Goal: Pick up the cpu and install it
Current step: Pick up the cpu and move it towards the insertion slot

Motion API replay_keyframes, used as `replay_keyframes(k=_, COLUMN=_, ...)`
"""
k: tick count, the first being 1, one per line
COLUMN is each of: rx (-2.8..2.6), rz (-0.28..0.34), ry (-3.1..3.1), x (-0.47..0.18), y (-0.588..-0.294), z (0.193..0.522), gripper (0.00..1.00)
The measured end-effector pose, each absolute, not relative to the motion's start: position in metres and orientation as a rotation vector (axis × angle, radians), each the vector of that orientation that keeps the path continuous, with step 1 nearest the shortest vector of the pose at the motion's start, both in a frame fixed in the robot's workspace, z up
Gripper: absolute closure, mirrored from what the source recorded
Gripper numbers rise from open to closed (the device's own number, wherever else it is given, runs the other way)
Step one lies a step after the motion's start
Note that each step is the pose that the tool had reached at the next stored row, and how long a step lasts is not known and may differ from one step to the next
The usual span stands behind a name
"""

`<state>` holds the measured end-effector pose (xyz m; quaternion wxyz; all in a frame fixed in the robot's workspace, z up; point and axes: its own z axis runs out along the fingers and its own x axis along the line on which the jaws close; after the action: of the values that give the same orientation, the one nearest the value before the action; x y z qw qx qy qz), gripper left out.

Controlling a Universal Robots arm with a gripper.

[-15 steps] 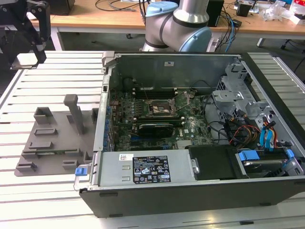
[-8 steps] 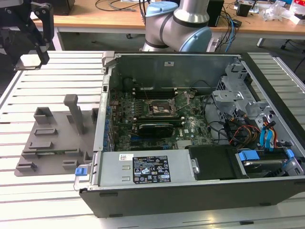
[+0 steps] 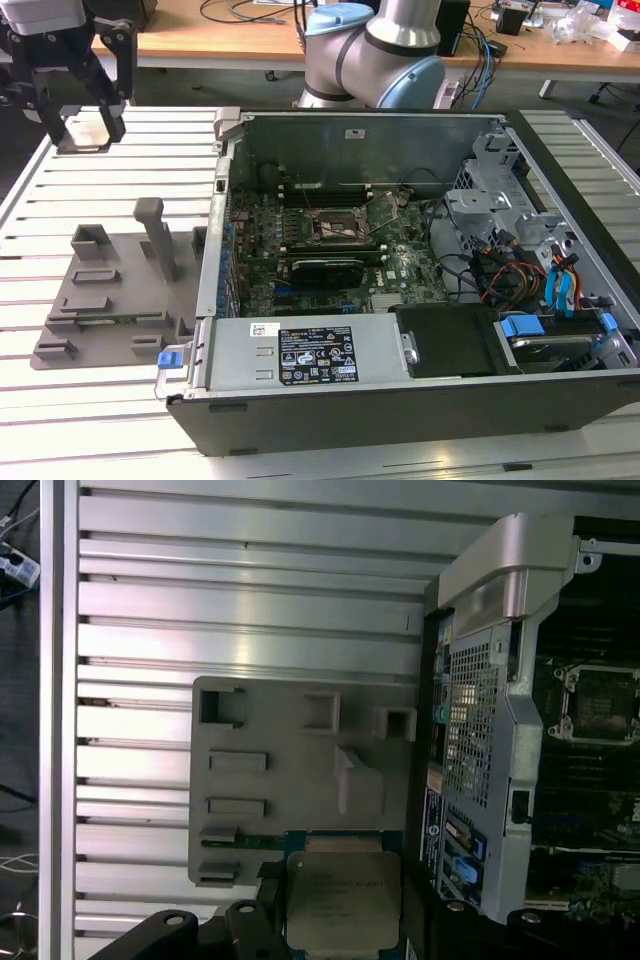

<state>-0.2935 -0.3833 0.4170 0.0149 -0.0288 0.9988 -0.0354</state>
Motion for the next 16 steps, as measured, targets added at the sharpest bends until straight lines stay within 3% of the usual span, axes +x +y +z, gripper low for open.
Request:
replay_keyframes(k=9, rx=-0.09, rz=-0.109, ry=3.111, x=-0.273, y=-0.376, z=0.39, gripper=0.45)
replay_keyframes(k=13, rx=-0.087, rz=-0.059, ry=3.111, x=-0.27, y=-0.375, z=0.389, gripper=0.45)
replay_keyframes(k=16, rx=-0.008, rz=-0.058, ry=3.114, x=-0.27, y=-0.375, z=0.387, gripper=0.45)
